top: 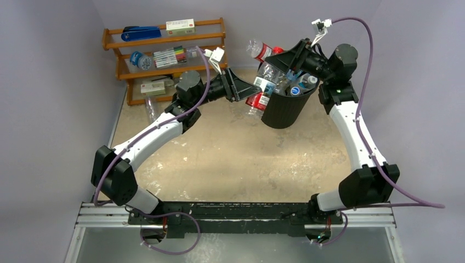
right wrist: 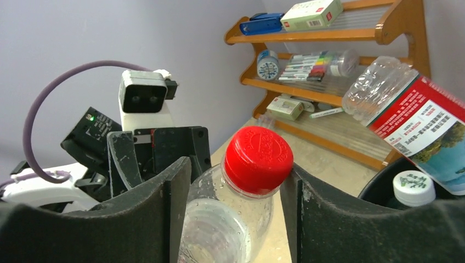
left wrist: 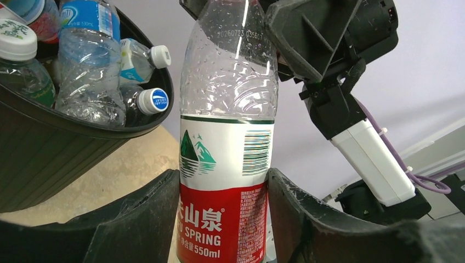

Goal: Put the plastic bottles in the bin
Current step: Place the plastic bottle in the trash bin.

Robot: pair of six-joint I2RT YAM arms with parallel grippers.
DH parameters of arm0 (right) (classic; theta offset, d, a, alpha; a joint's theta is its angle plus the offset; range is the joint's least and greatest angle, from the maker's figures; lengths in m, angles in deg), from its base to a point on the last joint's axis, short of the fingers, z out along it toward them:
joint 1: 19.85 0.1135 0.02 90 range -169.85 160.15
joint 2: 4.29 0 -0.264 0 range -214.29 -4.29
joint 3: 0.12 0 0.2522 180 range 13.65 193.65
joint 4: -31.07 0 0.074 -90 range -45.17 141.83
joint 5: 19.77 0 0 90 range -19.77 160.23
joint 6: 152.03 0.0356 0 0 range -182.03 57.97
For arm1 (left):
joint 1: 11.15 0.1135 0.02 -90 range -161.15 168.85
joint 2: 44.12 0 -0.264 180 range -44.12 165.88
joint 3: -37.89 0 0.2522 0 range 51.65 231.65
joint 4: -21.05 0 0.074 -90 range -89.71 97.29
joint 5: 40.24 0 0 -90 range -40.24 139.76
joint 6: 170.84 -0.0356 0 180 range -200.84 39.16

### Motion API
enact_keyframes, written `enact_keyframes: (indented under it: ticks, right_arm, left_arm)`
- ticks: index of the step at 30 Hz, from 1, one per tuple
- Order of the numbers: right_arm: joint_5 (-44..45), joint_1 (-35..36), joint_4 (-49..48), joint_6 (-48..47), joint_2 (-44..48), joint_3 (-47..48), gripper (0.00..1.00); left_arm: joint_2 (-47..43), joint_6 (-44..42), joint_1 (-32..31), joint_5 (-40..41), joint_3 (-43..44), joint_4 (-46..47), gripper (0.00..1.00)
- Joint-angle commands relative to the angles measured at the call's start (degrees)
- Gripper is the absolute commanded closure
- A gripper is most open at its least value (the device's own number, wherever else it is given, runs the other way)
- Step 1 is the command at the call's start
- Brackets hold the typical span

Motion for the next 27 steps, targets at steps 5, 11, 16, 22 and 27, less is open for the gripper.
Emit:
enact_keyframes:
  ticks: [5, 11, 16, 22, 27]
  right_arm:
    - [-2.31, 0.12, -3.84, 2.01, -0.88, 0.83, 0.49]
    - [-1.72, 0.06, -2.61, 1.95, -0.70, 1.01, 0.65]
    - [1.53, -2.41, 1.50, -0.10, -1.22, 2.80, 0.67]
    - [1.99, -10.00, -1.75, 4.38, -2.40, 2.45, 0.70]
    - [4.68, -13.68, -6.89, 10.39, -4.48, 2.05, 0.71]
  left_arm:
    - [1.03, -1.13, -0.48, -2.17, 4.02, 2.83, 0.45]
    - [0.86, -3.40, -0.36, -0.20, 4.66, -0.18, 0.36]
    - [-2.71, -12.43, 1.78, 10.78, 7.57, -15.74, 0.27]
    - [-9.17, -15.65, 9.73, 22.28, 8.48, -26.38, 0.23]
    - [-12.59, -21.07, 13.32, 42.79, 8.11, -39.97, 0.22]
